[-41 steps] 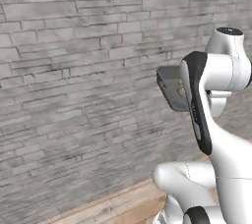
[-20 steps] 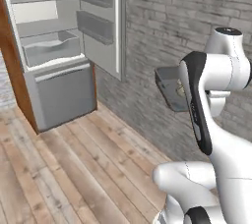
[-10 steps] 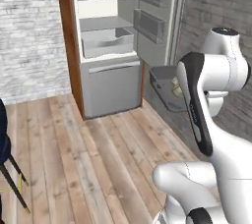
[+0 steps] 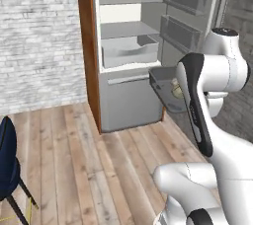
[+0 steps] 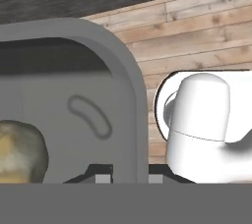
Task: Place two dumplings into each of the tupperware containers and then place the containers in the fridge.
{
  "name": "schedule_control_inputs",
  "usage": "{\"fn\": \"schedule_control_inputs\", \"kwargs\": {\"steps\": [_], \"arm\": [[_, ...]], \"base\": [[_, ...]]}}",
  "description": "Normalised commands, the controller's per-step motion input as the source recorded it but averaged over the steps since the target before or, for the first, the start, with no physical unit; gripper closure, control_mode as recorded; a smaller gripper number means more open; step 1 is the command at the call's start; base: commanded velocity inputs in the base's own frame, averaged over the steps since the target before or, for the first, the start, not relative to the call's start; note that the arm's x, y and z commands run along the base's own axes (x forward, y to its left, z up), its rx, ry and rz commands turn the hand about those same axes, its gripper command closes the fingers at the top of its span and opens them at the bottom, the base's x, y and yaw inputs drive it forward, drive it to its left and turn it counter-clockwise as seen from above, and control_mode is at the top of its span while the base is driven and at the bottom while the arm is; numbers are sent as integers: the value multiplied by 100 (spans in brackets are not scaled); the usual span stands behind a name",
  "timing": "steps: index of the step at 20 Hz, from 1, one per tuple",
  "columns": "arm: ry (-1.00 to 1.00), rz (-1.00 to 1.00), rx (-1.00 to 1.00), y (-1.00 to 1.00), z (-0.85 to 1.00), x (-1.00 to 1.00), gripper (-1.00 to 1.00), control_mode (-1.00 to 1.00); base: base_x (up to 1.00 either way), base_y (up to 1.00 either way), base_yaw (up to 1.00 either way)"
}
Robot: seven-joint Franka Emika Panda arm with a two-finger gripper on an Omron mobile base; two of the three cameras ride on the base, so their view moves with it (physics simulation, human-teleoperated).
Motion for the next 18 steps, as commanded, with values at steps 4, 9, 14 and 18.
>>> {"fn": "schedule_control_inputs", "kwargs": {"steps": [4, 9, 14, 18], "arm": [[0, 0, 0, 0, 0, 0, 100, 100], [0, 0, 0, 0, 0, 0, 100, 100], [0, 0, 0, 0, 0, 0, 100, 100], [0, 0, 0, 0, 0, 0, 100, 100]], "base": [[94, 0, 2], [71, 0, 0], [82, 0, 0], [93, -11, 0]]}}
